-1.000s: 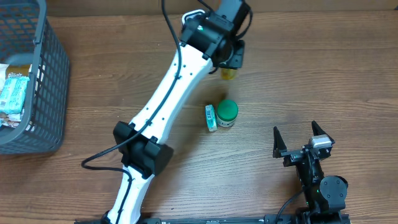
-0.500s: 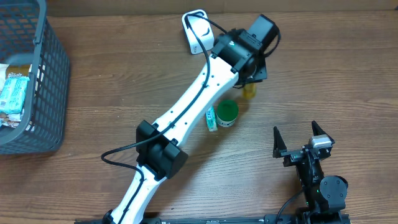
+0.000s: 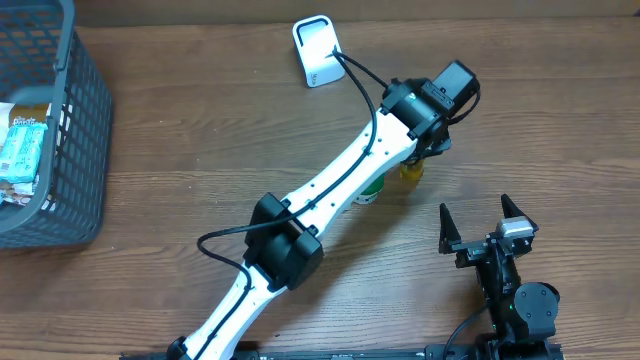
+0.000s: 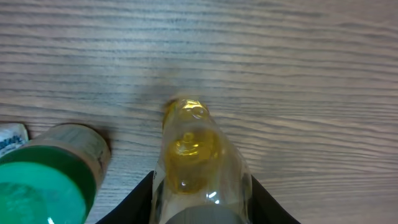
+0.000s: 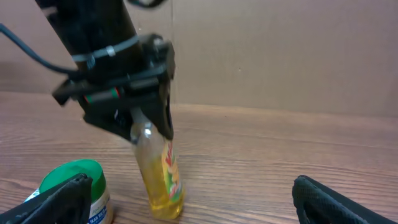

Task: Scan the item barcode
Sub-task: 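Set the bottle upright on the table and open the left gripper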

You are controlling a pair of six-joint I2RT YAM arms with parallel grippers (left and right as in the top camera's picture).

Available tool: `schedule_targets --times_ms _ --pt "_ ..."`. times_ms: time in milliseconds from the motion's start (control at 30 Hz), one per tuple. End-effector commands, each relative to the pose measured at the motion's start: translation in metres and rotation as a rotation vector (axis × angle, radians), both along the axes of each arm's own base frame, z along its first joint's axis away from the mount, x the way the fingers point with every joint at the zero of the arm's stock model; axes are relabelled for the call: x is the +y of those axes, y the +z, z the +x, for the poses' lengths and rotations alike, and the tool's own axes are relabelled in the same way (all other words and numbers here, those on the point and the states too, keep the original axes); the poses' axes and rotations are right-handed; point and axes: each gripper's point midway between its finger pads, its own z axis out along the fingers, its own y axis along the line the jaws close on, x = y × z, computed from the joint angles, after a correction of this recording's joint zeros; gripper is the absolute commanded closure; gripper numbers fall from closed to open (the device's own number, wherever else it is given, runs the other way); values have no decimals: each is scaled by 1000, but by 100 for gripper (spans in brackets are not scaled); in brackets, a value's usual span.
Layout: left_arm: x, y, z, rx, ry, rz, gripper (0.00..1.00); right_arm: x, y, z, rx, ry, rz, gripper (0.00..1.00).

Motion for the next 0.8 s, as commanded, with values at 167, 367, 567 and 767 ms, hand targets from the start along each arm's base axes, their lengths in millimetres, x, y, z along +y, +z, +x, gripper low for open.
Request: schedule_targets --times_ms 167,367,567,767 --pt "-2 -2 6 -24 32 3 72 -1 -3 0 1 -2 -2 0" --pt "-3 -3 5 -20 27 2 46 -1 -3 0 1 -2 -2 0" --pt "-4 -2 5 -28 -10 9 27 -1 -3 0 1 -2 -2 0" --pt "-12 2 10 -72 -111 4 0 -1 -3 0 1 -2 -2 0"
